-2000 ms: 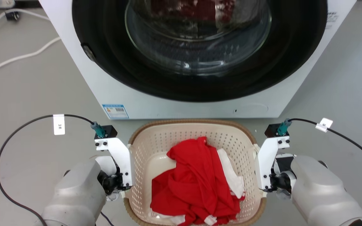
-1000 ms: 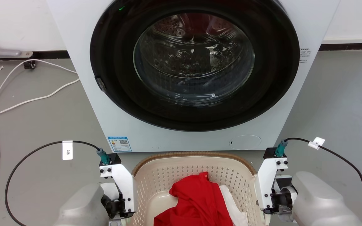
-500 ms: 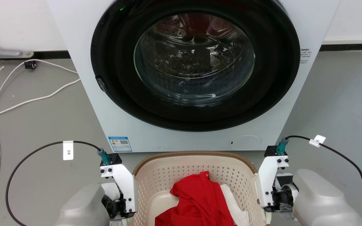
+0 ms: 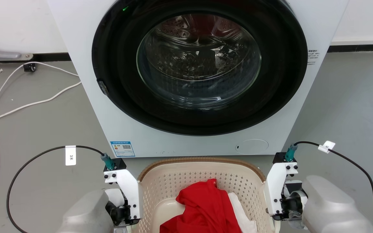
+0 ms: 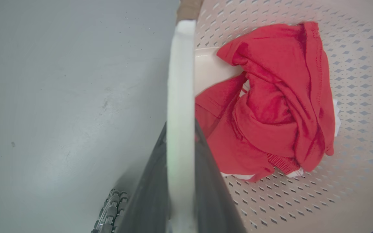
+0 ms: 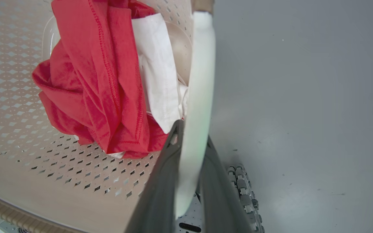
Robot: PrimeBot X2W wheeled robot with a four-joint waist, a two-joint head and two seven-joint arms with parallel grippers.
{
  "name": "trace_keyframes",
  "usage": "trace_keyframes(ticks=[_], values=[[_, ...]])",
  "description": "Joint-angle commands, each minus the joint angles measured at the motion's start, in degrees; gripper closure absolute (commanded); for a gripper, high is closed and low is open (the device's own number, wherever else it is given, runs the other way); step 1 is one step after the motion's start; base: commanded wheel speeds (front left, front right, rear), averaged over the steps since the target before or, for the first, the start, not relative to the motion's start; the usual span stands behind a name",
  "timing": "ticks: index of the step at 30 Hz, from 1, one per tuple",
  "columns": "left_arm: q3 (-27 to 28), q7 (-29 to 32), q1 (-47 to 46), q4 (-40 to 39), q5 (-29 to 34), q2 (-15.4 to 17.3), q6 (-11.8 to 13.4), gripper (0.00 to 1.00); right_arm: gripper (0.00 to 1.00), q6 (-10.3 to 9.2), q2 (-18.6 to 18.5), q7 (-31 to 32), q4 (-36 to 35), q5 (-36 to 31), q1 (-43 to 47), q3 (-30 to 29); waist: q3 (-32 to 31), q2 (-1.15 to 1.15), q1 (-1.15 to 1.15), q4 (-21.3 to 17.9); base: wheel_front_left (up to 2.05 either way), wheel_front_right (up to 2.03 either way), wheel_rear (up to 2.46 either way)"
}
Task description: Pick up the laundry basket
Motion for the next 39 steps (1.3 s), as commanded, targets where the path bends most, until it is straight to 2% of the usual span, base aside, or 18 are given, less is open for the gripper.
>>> trace_keyframes(ticks=[1,39], values=[[-0.03,-0.42,-0.13,-0.98,-0.45,-1.31,-0.48,1.0,1.0,0.66,1.61,0.04,-0.54,0.8,-0.99,0.14,-0.01,0.0,0.0,-0.05,0.0,0.0,0.0],[-1.69,-1.37,-0.19,-1.02,-2.53,-1.35,-0.49,1.0,1.0,0.67,1.47,-0.34,0.52,3.25,-1.98,1.84,0.2,0.0,0.0,-0.19,0.0,0.0,0.0]])
